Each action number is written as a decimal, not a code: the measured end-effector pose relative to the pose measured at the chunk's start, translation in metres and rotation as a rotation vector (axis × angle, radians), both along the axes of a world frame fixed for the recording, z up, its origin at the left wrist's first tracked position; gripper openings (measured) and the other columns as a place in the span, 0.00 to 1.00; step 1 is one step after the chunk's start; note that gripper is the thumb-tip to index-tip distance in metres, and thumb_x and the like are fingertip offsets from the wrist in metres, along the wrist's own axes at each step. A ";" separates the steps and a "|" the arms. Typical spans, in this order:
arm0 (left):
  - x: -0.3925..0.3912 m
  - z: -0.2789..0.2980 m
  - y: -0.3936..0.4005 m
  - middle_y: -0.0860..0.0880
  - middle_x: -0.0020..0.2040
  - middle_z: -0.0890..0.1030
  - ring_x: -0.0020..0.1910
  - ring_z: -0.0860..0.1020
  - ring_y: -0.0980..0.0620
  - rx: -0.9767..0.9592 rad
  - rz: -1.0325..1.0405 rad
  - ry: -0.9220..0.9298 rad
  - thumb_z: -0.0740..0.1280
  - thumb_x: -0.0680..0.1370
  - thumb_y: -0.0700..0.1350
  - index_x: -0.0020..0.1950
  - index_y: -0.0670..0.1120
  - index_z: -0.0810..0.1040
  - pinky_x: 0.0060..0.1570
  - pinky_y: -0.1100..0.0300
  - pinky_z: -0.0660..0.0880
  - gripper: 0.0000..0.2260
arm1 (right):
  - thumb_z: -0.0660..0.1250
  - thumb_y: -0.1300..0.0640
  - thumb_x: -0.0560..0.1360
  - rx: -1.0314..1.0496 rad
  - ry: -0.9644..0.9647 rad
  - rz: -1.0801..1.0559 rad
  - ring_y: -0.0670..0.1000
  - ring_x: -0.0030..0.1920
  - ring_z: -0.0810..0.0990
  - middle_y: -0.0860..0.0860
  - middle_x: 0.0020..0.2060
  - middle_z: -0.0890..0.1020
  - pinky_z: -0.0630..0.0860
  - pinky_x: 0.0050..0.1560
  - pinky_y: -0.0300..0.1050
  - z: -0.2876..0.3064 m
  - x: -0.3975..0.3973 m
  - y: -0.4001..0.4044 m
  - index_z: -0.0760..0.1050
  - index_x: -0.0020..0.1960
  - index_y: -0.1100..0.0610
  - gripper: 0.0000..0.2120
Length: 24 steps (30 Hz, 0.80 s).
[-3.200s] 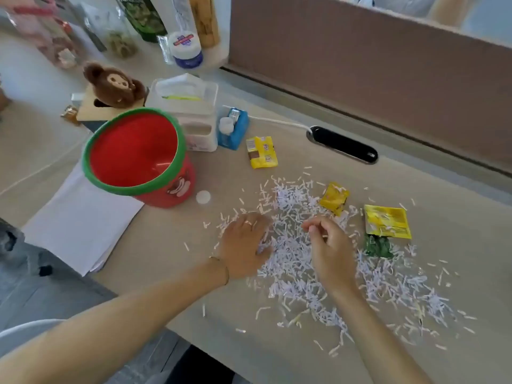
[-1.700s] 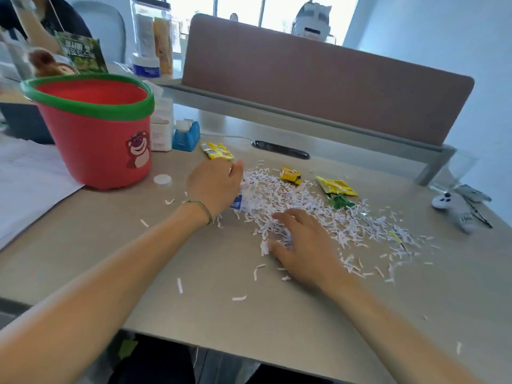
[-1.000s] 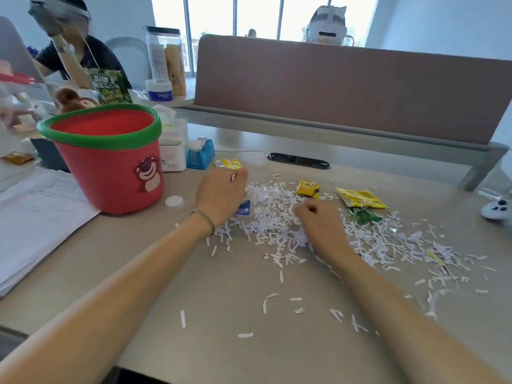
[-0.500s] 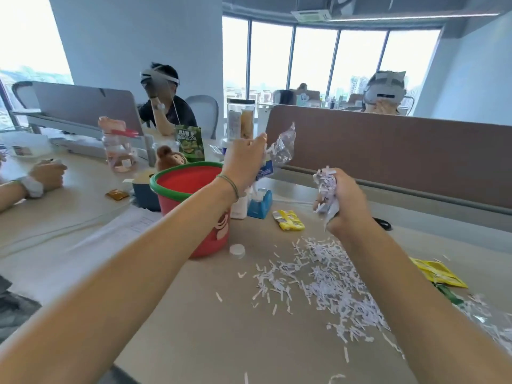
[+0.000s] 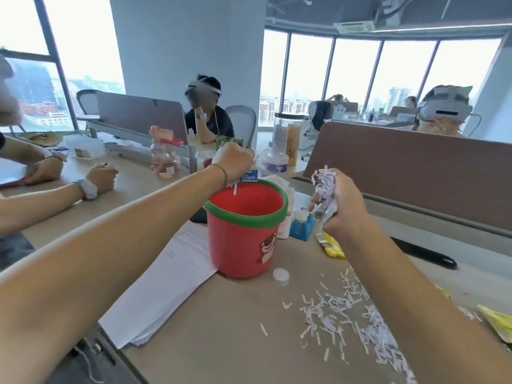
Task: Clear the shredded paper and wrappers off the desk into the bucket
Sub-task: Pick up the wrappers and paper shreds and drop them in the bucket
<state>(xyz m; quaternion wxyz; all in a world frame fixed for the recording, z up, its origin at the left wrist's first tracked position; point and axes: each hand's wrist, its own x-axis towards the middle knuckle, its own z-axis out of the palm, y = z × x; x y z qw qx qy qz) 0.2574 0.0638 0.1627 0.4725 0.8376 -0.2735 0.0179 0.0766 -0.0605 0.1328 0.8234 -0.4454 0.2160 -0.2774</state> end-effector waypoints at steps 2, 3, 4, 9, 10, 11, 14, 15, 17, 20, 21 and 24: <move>0.003 -0.006 0.001 0.48 0.29 0.70 0.29 0.68 0.48 0.145 -0.024 -0.067 0.60 0.78 0.44 0.31 0.46 0.68 0.34 0.55 0.70 0.15 | 0.60 0.55 0.79 0.036 -0.007 0.029 0.47 0.27 0.62 0.49 0.29 0.63 0.62 0.25 0.36 -0.002 0.004 0.005 0.66 0.36 0.51 0.13; 0.005 -0.010 0.001 0.48 0.27 0.69 0.27 0.67 0.49 0.200 -0.023 -0.108 0.60 0.79 0.44 0.29 0.46 0.67 0.33 0.56 0.70 0.17 | 0.60 0.55 0.79 0.052 -0.014 0.042 0.47 0.27 0.62 0.49 0.29 0.63 0.62 0.24 0.35 -0.002 0.007 0.008 0.66 0.36 0.51 0.13; 0.006 -0.013 0.001 0.49 0.25 0.68 0.26 0.67 0.49 0.246 -0.016 -0.145 0.60 0.79 0.45 0.27 0.46 0.67 0.33 0.56 0.71 0.19 | 0.60 0.56 0.79 0.060 -0.025 0.052 0.46 0.27 0.62 0.48 0.28 0.63 0.63 0.23 0.34 -0.001 0.008 0.009 0.67 0.36 0.51 0.13; 0.003 -0.023 0.000 0.50 0.24 0.67 0.25 0.66 0.49 0.459 -0.064 -0.277 0.62 0.76 0.46 0.25 0.48 0.65 0.30 0.60 0.66 0.19 | 0.59 0.59 0.79 0.044 -0.030 0.043 0.46 0.21 0.65 0.49 0.25 0.65 0.65 0.20 0.33 0.005 0.010 0.014 0.68 0.36 0.53 0.13; 0.003 -0.023 0.000 0.50 0.25 0.69 0.26 0.67 0.48 0.487 -0.076 -0.272 0.62 0.75 0.46 0.25 0.47 0.67 0.30 0.59 0.67 0.18 | 0.59 0.59 0.79 0.035 -0.019 0.040 0.46 0.21 0.65 0.49 0.25 0.66 0.65 0.20 0.33 0.006 0.010 0.015 0.68 0.36 0.53 0.13; 0.003 -0.024 0.001 0.49 0.26 0.71 0.26 0.69 0.48 0.517 -0.087 -0.255 0.62 0.75 0.46 0.26 0.47 0.69 0.30 0.59 0.68 0.16 | 0.59 0.59 0.79 0.028 -0.012 0.040 0.46 0.21 0.66 0.49 0.24 0.67 0.64 0.20 0.33 0.005 0.012 0.015 0.69 0.35 0.53 0.13; 0.002 -0.024 0.006 0.47 0.30 0.77 0.27 0.73 0.48 0.603 -0.155 -0.175 0.63 0.75 0.44 0.34 0.44 0.80 0.31 0.57 0.74 0.12 | 0.59 0.60 0.80 -0.003 -0.007 0.056 0.45 0.17 0.68 0.47 0.20 0.71 0.64 0.18 0.33 0.007 0.016 0.018 0.69 0.34 0.53 0.15; 0.003 -0.023 0.007 0.46 0.32 0.80 0.28 0.76 0.47 0.613 -0.186 -0.137 0.63 0.75 0.43 0.38 0.42 0.83 0.32 0.58 0.76 0.11 | 0.59 0.61 0.80 -0.008 -0.013 0.067 0.45 0.16 0.68 0.47 0.20 0.72 0.64 0.18 0.34 0.008 0.019 0.017 0.69 0.34 0.53 0.16; 0.005 -0.022 0.011 0.45 0.38 0.85 0.32 0.81 0.46 0.604 -0.240 -0.052 0.65 0.76 0.42 0.44 0.42 0.85 0.33 0.57 0.80 0.09 | 0.59 0.61 0.79 -0.003 -0.026 0.097 0.46 0.17 0.70 0.49 0.23 0.75 0.65 0.18 0.35 0.009 0.030 0.018 0.73 0.37 0.54 0.13; 0.005 -0.018 0.020 0.43 0.43 0.85 0.40 0.85 0.44 0.559 -0.272 -0.038 0.63 0.76 0.39 0.47 0.47 0.85 0.35 0.54 0.83 0.10 | 0.64 0.56 0.75 -0.035 0.035 0.060 0.48 0.21 0.71 0.52 0.33 0.81 0.68 0.22 0.38 0.009 0.060 0.017 0.82 0.54 0.58 0.12; 0.005 -0.017 0.024 0.43 0.43 0.85 0.41 0.85 0.42 0.534 -0.259 -0.065 0.61 0.75 0.37 0.47 0.48 0.84 0.36 0.52 0.84 0.13 | 0.66 0.55 0.73 -0.057 0.071 0.003 0.48 0.24 0.70 0.53 0.36 0.80 0.67 0.24 0.39 0.011 0.067 0.021 0.81 0.61 0.58 0.18; 0.006 -0.011 0.037 0.46 0.44 0.83 0.35 0.83 0.45 0.392 -0.202 -0.155 0.58 0.73 0.35 0.48 0.49 0.84 0.36 0.54 0.83 0.16 | 0.65 0.56 0.76 -0.075 0.072 0.042 0.47 0.24 0.63 0.50 0.29 0.69 0.63 0.25 0.40 0.013 0.091 0.030 0.78 0.50 0.56 0.06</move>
